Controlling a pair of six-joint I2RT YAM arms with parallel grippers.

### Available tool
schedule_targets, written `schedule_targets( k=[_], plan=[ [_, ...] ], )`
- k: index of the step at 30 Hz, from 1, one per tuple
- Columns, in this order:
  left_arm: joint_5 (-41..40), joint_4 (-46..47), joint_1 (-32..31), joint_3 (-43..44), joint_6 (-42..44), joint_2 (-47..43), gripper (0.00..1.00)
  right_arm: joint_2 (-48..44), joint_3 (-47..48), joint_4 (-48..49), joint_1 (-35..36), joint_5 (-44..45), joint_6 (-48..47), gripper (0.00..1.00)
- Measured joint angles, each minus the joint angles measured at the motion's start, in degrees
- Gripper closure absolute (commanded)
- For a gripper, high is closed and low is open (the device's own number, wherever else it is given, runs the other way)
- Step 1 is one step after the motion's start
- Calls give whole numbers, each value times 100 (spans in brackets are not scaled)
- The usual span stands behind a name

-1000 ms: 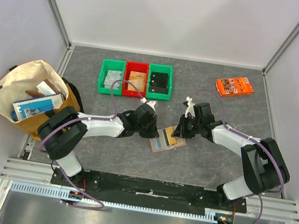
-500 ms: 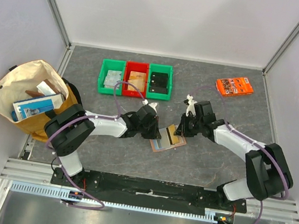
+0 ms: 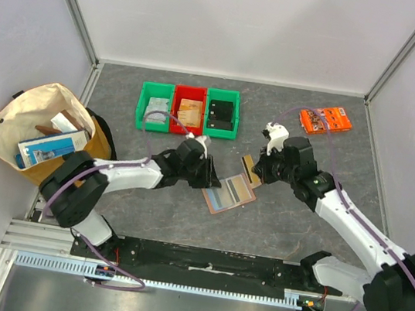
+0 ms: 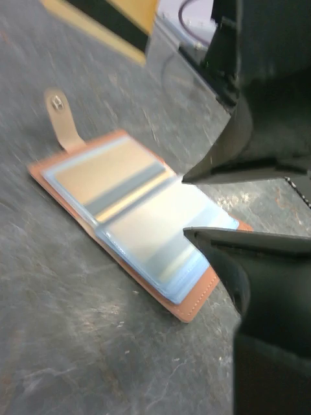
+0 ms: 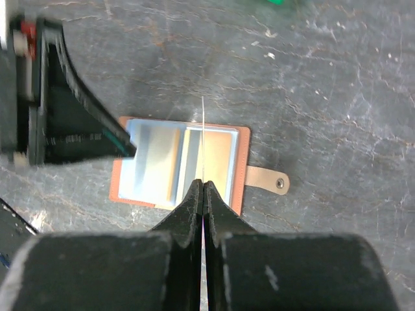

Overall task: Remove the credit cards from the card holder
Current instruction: Remove the credit card from the card holder, then place the credit card in the storage box.

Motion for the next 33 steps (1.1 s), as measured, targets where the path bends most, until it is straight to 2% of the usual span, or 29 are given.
schedule_targets(
  k=[1,3,6,13,24,33],
  plan=[
    [81,-42,120,-2,-42,-184,41,-98,0,-22,103,79,-90,100],
    [293,-50,415,-2,-149,-586,27,-286,0,-39,422,332,-343,100],
    [538,-50,850,-2,-345,-1228,18,-459,0,-39,894,739,-678,100],
    [909,-332,1255,94,-1025,-2184,18,-883,-138,380,1685,1585,-1392,100],
    [1097,-1165,1381,369,-1923,-2238,19,-678,-647,1880,3497,3488,-2726,100],
    [1126,-1392,1381,592,-2006,-2238,25,-31,-765,2946,4280,4736,-3696,100]
  ],
)
